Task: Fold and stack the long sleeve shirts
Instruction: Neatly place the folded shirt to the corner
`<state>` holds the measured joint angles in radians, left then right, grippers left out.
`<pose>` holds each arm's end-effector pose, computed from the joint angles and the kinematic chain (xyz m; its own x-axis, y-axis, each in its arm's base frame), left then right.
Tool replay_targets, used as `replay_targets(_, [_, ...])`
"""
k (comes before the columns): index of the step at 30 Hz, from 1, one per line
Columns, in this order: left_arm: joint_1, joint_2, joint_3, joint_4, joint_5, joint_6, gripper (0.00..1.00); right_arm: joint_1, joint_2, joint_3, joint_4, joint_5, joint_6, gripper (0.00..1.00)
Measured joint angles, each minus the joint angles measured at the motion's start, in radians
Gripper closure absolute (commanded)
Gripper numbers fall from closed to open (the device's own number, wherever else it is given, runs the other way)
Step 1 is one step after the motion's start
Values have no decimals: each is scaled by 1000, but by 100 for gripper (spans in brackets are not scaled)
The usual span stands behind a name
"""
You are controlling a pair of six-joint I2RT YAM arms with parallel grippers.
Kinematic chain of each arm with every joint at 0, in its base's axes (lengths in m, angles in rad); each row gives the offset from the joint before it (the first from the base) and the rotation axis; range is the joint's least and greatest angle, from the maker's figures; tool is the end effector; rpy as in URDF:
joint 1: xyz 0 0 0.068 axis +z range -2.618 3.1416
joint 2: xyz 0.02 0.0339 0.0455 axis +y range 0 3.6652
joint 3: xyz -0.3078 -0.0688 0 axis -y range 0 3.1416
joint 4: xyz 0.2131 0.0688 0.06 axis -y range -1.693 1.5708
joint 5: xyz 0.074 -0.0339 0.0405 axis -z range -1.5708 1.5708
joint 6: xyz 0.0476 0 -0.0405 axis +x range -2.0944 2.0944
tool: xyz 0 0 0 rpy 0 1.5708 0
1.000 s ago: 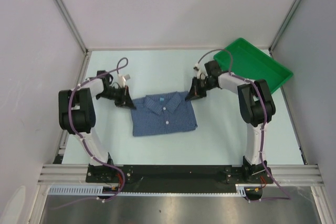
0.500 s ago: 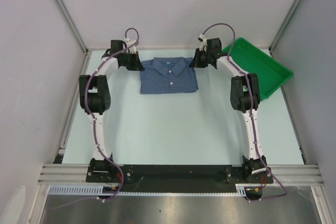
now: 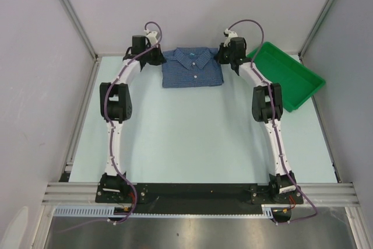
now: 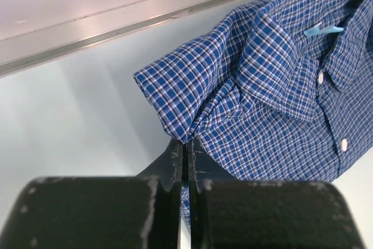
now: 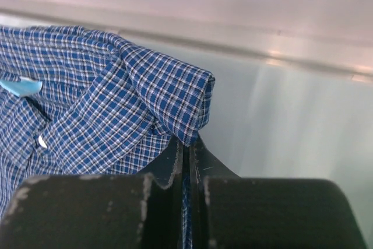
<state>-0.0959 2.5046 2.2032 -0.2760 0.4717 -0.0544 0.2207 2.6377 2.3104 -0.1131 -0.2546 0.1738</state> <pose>0.5815 -0.0777 0.2271 -0.5678 0.0060 -0.8232 0.4341 0.8518 -0.2932 0.6016 0.1473 0.1992 -0.4848 0.0627 -0.8724 -0.3557 0.8971 0.2622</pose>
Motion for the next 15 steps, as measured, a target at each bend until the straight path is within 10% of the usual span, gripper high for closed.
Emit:
replay_targets(3, [0,14,3,11,-6,-1,98,1,29,38,25,13,-11,96])
replay_targets(5, [0,28,11,17,-15,-2,88,3,39,39,33,21,-14,76])
replay_targets(12, [7,48,40,24,-81,-6,24,-3,44,39,39,76,-24,3])
replay_targets(15, [17,48,87,19,-109,11,1,-14,39,39,50,82,-30,0])
